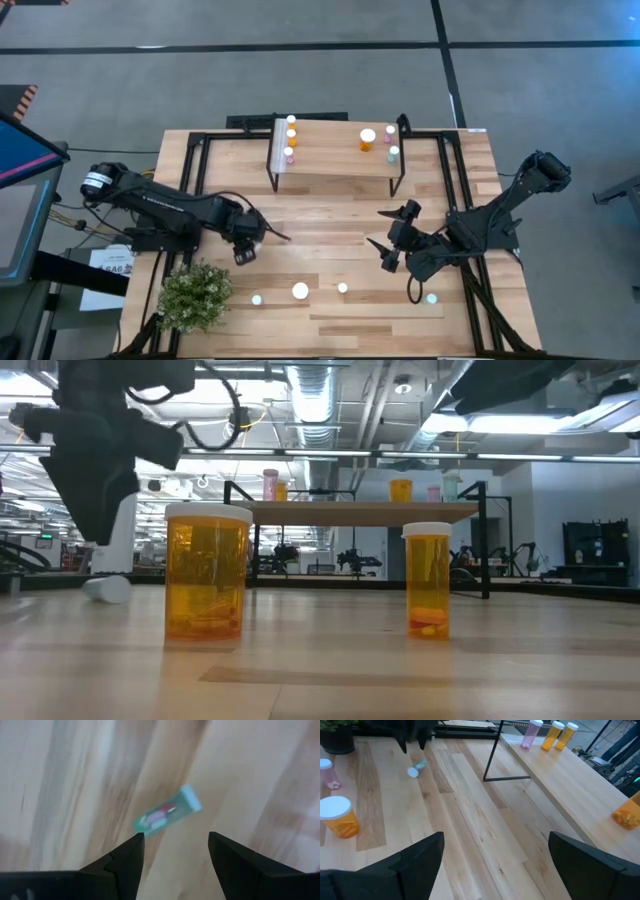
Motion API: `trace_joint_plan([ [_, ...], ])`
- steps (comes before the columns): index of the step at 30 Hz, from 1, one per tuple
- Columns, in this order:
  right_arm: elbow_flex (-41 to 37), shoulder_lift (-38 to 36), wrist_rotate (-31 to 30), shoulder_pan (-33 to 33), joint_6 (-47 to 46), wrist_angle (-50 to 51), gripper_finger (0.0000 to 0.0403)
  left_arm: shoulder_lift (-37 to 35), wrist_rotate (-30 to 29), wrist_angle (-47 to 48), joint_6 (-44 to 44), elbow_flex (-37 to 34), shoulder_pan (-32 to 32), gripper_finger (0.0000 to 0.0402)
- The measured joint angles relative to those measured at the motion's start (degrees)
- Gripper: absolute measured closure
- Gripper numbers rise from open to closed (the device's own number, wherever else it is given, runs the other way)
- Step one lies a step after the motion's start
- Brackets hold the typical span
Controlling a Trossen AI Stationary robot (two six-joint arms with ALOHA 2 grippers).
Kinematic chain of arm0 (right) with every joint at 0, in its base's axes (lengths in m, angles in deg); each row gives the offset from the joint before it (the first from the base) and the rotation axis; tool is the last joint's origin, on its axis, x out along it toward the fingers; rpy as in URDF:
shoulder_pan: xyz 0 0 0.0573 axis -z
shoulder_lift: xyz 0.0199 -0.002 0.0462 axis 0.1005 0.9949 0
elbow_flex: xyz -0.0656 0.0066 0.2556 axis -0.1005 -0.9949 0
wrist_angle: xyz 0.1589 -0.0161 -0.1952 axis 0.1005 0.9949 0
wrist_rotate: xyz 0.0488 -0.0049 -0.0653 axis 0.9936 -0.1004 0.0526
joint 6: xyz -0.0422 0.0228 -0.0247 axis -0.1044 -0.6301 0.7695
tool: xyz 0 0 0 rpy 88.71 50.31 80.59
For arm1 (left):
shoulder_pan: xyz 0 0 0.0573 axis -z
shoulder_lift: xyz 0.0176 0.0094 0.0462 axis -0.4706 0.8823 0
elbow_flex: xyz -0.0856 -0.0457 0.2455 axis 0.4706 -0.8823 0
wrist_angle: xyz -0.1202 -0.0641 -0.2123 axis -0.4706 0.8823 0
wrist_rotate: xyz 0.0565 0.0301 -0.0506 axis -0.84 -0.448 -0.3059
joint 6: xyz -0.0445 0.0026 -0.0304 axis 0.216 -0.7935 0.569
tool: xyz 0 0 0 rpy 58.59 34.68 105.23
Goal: Pick and place medicine bottles onto shelf by color
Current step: Put the left small blue pill bottle on the shelf
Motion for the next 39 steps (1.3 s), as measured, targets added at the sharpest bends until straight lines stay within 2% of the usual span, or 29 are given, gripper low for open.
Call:
trace_joint_plan([
  [4, 0.00, 0.00, 0.00, 0.02, 0.00, -0.01, 0.0026, 1.07, -0.88, -4.25, -11.62, 0.00, 2.51, 0.0196],
  [8, 0.00, 0.00, -0.02, 0.09, 0.28, -0.02, 0.0026, 5.41, -1.16, -4.53, -18.11, 0.00, 4.03, 0.0196],
  [12, 0.00, 0.00, -0.26, 0.13, 0.65, 0.01, 0.0026, 10.97, -2.18, -4.51, -22.44, 0.04, 4.24, 0.0196],
  [16, 0.00, 0.00, -0.61, 0.13, 1.51, -0.03, 0.0026, 16.15, -5.87, -4.10, -25.15, 1.30, 4.24, 0.0196],
  [25, 0.00, 0.00, -0.74, 0.13, 1.53, -0.02, 0.0026, 21.47, -8.09, -4.21, -28.54, 5.62, 4.24, 0.0198],
  [28, 0.00, 0.00, -0.74, 0.13, 1.53, -0.08, 0.0026, 21.55, -8.05, -3.97, -26.93, 5.75, 4.17, 0.0213],
  [35, 0.00, 0.00, -0.76, 0.13, 1.53, -0.04, 0.0026, 21.57, -6.71, -3.32, -24.57, 5.84, 4.09, 0.0289],
  [39, 0.00, 0.00, -0.76, 0.13, 1.68, -0.04, 0.0026, 21.73, -7.98, -2.98, -23.66, 7.14, 3.81, 0.0321],
])
